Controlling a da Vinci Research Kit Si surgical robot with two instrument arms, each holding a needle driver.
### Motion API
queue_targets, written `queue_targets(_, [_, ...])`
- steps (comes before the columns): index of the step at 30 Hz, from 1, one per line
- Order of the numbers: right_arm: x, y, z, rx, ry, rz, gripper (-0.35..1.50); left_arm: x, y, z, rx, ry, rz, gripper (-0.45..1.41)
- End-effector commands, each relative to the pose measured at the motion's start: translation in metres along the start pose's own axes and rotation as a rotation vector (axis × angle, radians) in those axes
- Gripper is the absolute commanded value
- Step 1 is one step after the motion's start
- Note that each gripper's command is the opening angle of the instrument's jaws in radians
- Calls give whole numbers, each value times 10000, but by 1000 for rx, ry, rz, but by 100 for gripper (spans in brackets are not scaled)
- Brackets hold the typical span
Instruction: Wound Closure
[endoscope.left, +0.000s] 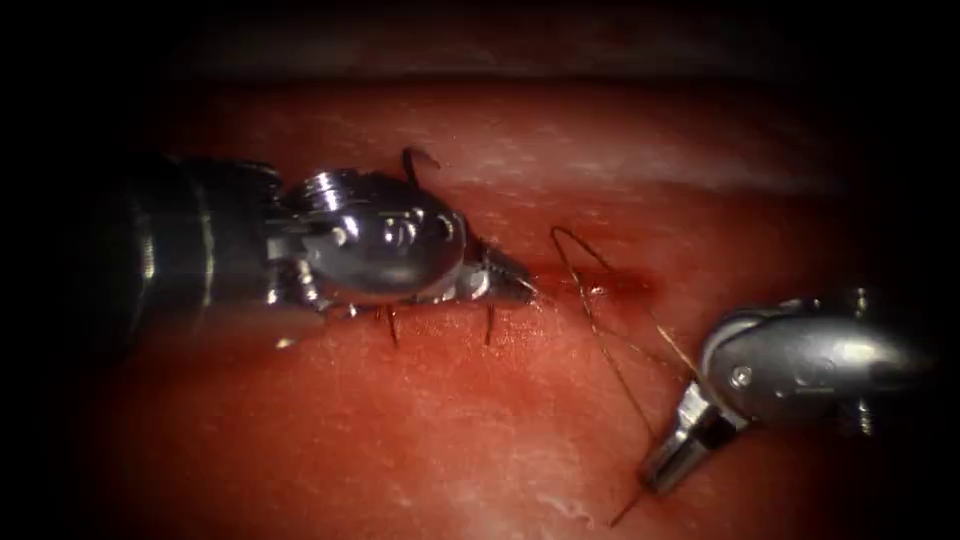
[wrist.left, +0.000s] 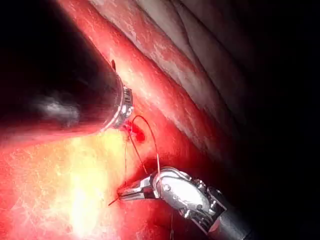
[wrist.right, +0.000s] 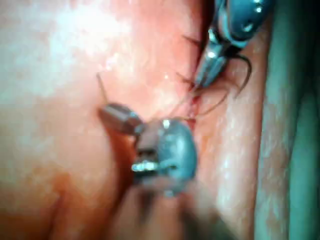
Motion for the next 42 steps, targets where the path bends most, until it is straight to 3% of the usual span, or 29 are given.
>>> queue_targets(1, [-3, 10, 2, -4, 2, -2, -35, 1, -3, 6, 1, 1, -3, -35])
queue_targets(7, [-1, 27, -27, -123, 69, 32, -35, -11, 15, -5, -3, -8, 9, -35])
queue_targets(13, [18, 50, -85, -281, 281, 221, -35, -16, 66, -11, -17, -35, 22, -35])
queue_targets(20, [9, 64, -92, -336, 299, 378, -35, -10, 107, -13, -21, -61, 25, -35])
queue_targets(23, [-3, 72, -92, -383, 304, 456, -35, -3, 125, -18, -34, -68, 41, -35])
queue_targets(25, [-18, 82, -92, -469, 303, 509, -35, 3, 141, -27, -46, -74, 46, -35])
queue_targets(31, [-44, 98, -86, -553, 258, 575, -35, 0, 182, -51, -68, -87, 57, -35])
queue_targets(42, [-43, 124, -84, -600, 236, 612, -35, -22, 252, -88, -89, -100, 89, -35])
